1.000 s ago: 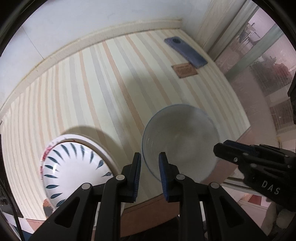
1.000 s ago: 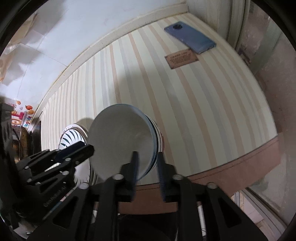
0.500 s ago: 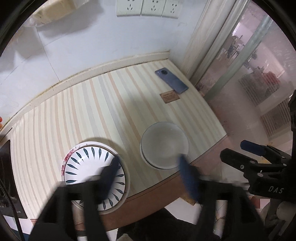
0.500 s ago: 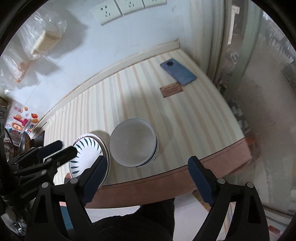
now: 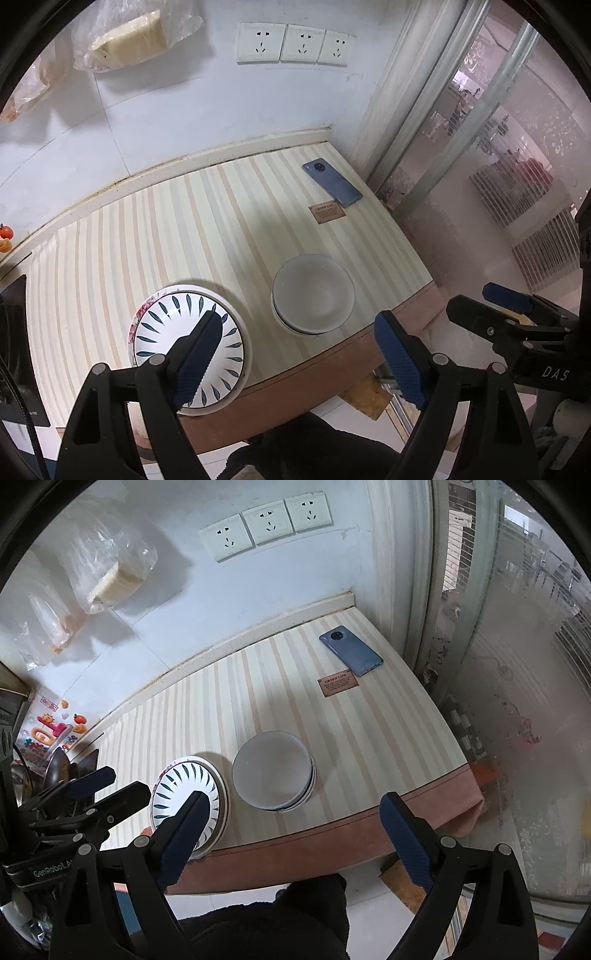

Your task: Organize plates and bowls

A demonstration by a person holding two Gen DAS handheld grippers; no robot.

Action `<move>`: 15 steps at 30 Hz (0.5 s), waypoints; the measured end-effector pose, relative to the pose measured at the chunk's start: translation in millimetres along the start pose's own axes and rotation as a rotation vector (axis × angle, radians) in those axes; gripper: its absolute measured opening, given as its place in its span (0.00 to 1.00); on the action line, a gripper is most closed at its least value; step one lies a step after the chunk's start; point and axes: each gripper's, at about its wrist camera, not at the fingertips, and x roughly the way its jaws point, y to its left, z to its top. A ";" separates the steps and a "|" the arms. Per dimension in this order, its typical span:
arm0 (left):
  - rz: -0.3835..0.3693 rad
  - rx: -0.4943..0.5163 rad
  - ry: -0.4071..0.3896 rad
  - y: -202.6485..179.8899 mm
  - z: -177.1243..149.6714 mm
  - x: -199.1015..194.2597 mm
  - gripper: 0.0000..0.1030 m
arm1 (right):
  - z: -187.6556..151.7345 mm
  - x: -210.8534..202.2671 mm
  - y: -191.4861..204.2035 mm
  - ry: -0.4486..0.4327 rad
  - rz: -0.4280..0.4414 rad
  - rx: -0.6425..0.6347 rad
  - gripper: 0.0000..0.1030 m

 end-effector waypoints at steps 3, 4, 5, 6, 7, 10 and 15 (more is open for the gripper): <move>0.009 -0.008 0.002 -1.0 3.6 6.6 0.82 | 1.6 4.1 -3.7 0.006 0.011 0.005 0.93; 0.012 -0.011 0.008 -0.9 4.6 10.5 0.82 | 2.4 6.6 -5.0 0.010 0.013 0.006 0.93; 0.010 -0.016 0.014 0.3 5.7 14.3 0.82 | 3.1 11.1 -7.2 0.016 0.017 0.012 0.93; 0.013 -0.027 0.022 2.5 7.8 22.8 0.82 | 2.4 14.3 -8.8 0.020 0.021 0.019 0.93; 0.021 -0.031 0.026 3.7 9.2 28.5 0.82 | 3.1 20.4 -11.5 0.027 0.029 0.026 0.93; 0.039 -0.061 0.053 12.1 15.5 58.0 0.82 | 5.3 45.3 -22.6 0.056 0.063 0.052 0.93; 0.021 -0.132 0.167 32.9 25.6 122.6 0.82 | 7.3 107.8 -47.5 0.124 0.156 0.116 0.94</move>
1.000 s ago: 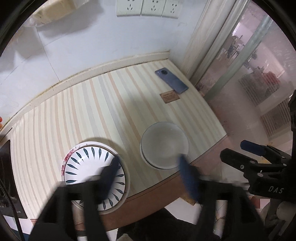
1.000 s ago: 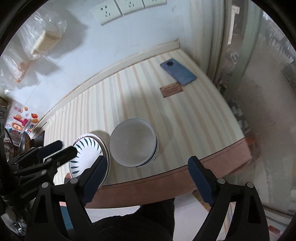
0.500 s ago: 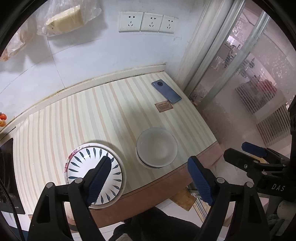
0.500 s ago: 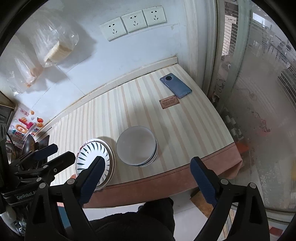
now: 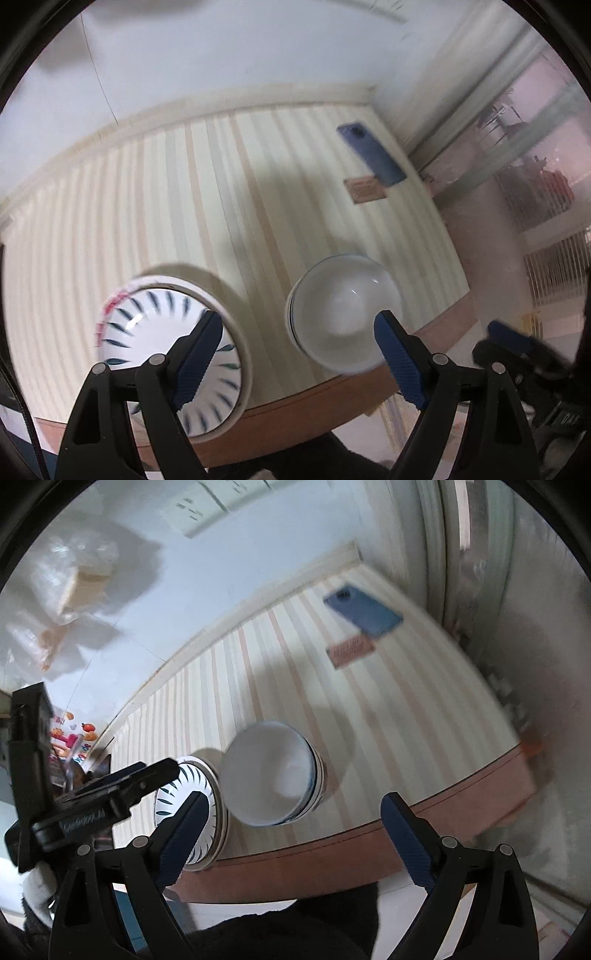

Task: Organize plates and bowls
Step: 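Lift the bowl stack and carry it toward the plate stack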

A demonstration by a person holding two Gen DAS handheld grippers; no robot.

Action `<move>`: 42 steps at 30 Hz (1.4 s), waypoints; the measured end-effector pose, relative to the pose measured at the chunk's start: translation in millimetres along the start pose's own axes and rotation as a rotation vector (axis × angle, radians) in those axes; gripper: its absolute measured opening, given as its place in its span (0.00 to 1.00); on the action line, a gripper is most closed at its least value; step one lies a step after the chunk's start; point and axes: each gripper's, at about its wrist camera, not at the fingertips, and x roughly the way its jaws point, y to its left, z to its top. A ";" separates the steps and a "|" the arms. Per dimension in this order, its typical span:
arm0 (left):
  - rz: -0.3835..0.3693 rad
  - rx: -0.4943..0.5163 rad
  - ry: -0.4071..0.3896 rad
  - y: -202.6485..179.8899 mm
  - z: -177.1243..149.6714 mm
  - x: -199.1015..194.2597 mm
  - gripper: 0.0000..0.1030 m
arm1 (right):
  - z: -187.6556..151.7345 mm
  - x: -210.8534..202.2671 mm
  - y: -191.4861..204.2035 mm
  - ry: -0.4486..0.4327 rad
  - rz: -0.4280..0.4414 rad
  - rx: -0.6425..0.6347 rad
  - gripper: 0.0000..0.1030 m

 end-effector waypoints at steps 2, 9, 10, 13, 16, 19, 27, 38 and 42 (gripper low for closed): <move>-0.017 -0.023 0.058 6.1 7.7 26.1 0.80 | 4.1 27.5 -15.4 0.039 0.057 0.040 0.94; -0.099 -0.080 0.189 13.4 20.2 86.8 0.80 | 13.1 110.0 -48.5 0.164 0.188 0.131 0.94; -0.109 -0.084 0.198 13.6 20.7 91.0 0.79 | 13.7 116.4 -50.3 0.176 0.200 0.135 0.94; -0.141 -0.089 0.241 11.1 21.0 108.8 0.73 | 14.7 146.1 -56.9 0.232 0.252 0.167 0.93; -0.170 -0.093 0.270 9.3 19.3 122.7 0.61 | 17.8 164.2 -60.3 0.256 0.292 0.181 0.93; -0.174 -0.089 0.271 7.3 17.0 127.9 0.47 | 17.2 180.4 -61.7 0.280 0.321 0.198 0.86; -0.181 -0.136 0.232 16.7 12.9 123.9 0.38 | 20.4 201.9 -49.8 0.288 0.285 0.151 0.53; -0.151 -0.180 0.230 28.1 11.4 114.3 0.38 | 28.7 200.3 -36.3 0.316 0.278 0.140 0.52; -0.126 -0.180 0.222 31.4 10.7 104.9 0.38 | 30.9 202.7 -24.9 0.351 0.290 0.148 0.52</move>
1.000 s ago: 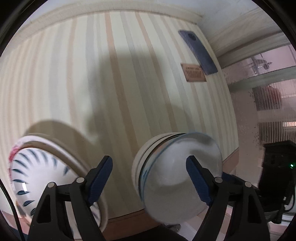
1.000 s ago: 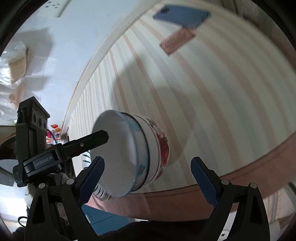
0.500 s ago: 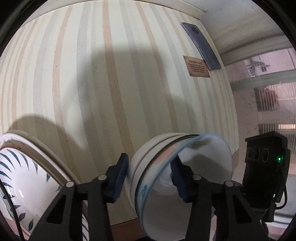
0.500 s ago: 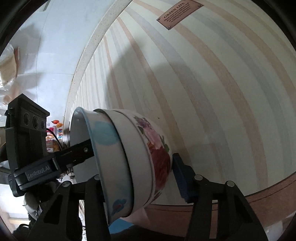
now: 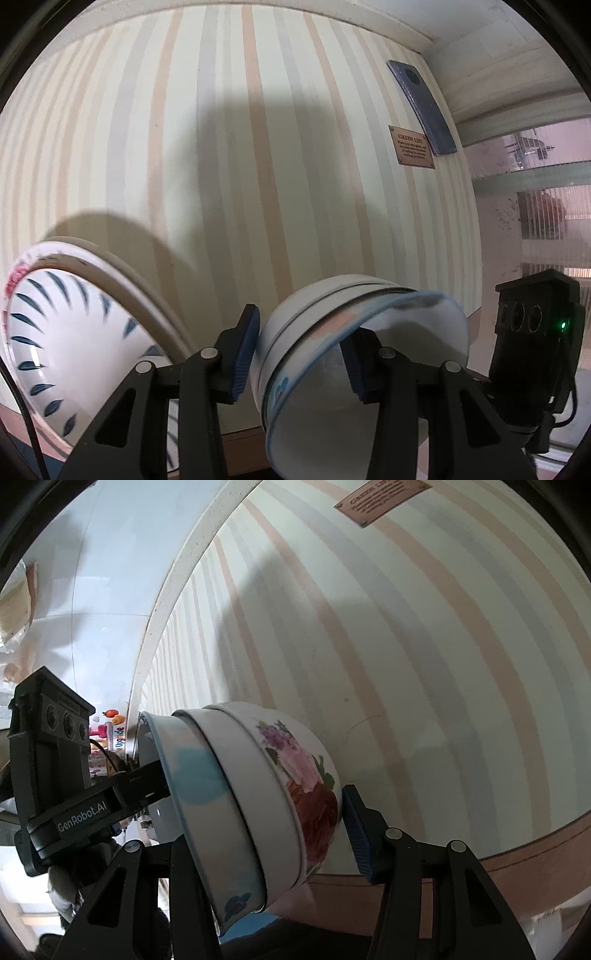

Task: Organize plates and bowls
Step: 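Lift the bowl stack and carry it toward the plate stack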

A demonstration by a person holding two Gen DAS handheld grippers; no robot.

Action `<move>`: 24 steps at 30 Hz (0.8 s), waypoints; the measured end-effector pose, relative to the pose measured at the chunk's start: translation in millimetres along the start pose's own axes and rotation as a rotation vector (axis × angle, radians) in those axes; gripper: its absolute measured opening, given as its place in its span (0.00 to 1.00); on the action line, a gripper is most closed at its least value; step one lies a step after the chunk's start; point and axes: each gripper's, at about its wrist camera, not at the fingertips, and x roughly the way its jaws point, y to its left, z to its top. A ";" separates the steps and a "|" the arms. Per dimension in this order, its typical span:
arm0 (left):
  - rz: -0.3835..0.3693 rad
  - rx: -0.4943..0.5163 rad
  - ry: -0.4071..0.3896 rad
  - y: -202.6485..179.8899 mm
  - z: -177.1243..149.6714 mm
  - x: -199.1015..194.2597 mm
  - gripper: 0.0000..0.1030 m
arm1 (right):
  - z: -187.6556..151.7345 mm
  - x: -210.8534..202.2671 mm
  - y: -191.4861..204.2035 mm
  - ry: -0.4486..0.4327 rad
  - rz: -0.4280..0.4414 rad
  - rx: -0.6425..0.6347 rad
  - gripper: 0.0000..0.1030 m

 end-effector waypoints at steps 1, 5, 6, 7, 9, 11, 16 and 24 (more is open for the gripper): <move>-0.005 -0.006 -0.005 1.8 -0.2 -2.8 0.38 | 0.3 1.0 3.4 0.005 0.005 0.002 0.52; -0.011 -0.036 -0.026 12.4 -0.7 -18.7 0.38 | -0.2 -0.1 21.1 0.020 0.005 -0.028 0.52; -0.009 -0.040 -0.031 14.2 -1.2 -22.2 0.38 | -0.2 0.3 26.3 0.024 0.008 -0.034 0.52; -0.008 -0.047 -0.038 16.6 -1.4 -26.3 0.38 | 0.8 1.2 32.8 0.029 0.008 -0.047 0.52; -0.002 -0.068 -0.055 25.8 -2.4 -38.2 0.38 | 2.7 3.4 45.7 0.038 0.009 -0.072 0.52; 0.001 -0.084 -0.068 35.1 -3.8 -48.3 0.38 | 6.2 9.2 63.1 0.060 0.019 -0.103 0.52; 0.028 -0.151 -0.105 69.3 -10.1 -75.8 0.38 | 7.1 29.1 100.1 0.113 0.039 -0.174 0.52; 0.061 -0.310 -0.143 140.7 -36.0 -95.7 0.38 | -3.0 85.7 150.8 0.234 0.047 -0.286 0.52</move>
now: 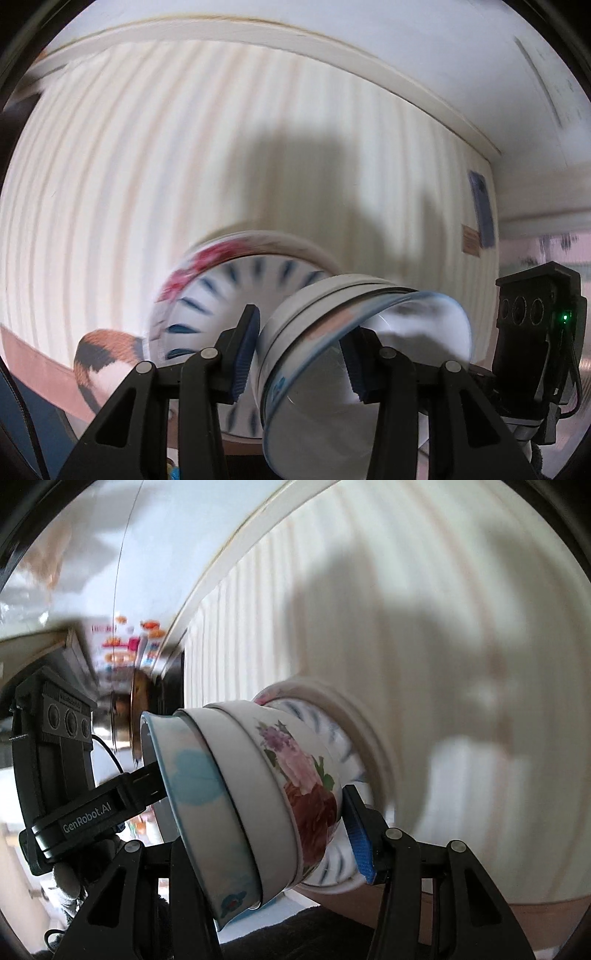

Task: Organize plates and bowls
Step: 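Lift the bowl stack and carry it toward the plate stack, then lower the bowl stack onto the blue-leaf plate and open both grippers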

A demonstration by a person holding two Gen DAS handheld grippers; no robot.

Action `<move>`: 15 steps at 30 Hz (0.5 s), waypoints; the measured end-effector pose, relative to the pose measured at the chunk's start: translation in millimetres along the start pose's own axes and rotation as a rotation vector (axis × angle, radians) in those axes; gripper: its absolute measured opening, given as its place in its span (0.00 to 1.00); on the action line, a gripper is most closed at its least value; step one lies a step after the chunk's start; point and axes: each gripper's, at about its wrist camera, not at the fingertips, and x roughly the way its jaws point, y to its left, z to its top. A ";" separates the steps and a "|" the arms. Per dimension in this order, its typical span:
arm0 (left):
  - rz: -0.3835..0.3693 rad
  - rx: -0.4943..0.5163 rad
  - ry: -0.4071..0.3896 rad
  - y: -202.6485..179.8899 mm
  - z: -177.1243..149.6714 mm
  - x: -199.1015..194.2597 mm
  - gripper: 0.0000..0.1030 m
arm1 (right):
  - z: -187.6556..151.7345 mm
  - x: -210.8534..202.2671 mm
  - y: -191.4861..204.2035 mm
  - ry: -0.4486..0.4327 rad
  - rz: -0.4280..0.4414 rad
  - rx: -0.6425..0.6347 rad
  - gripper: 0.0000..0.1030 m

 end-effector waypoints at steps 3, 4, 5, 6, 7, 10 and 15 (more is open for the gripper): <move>0.005 -0.054 -0.004 21.4 -3.9 2.3 0.38 | 1.5 21.7 9.4 0.043 -0.008 -0.026 0.52; 0.006 -0.066 -0.004 24.7 -4.6 3.5 0.38 | 2.0 29.8 11.7 0.060 -0.011 -0.030 0.52; 0.007 -0.085 -0.003 31.7 -5.7 5.4 0.38 | 1.2 33.6 10.2 0.071 -0.015 -0.037 0.52; 0.008 -0.097 -0.001 39.1 -6.5 4.9 0.38 | 1.5 38.6 10.6 0.081 -0.021 -0.043 0.52; 0.009 -0.105 0.000 41.2 -8.5 5.2 0.38 | 2.4 44.4 12.0 0.089 -0.028 -0.046 0.52; 0.012 -0.123 0.005 49.6 -11.3 9.5 0.37 | 2.6 57.3 15.4 0.113 -0.049 -0.060 0.52; 0.018 -0.130 0.003 54.9 -10.1 12.5 0.37 | 5.4 68.2 24.2 0.116 -0.069 -0.068 0.52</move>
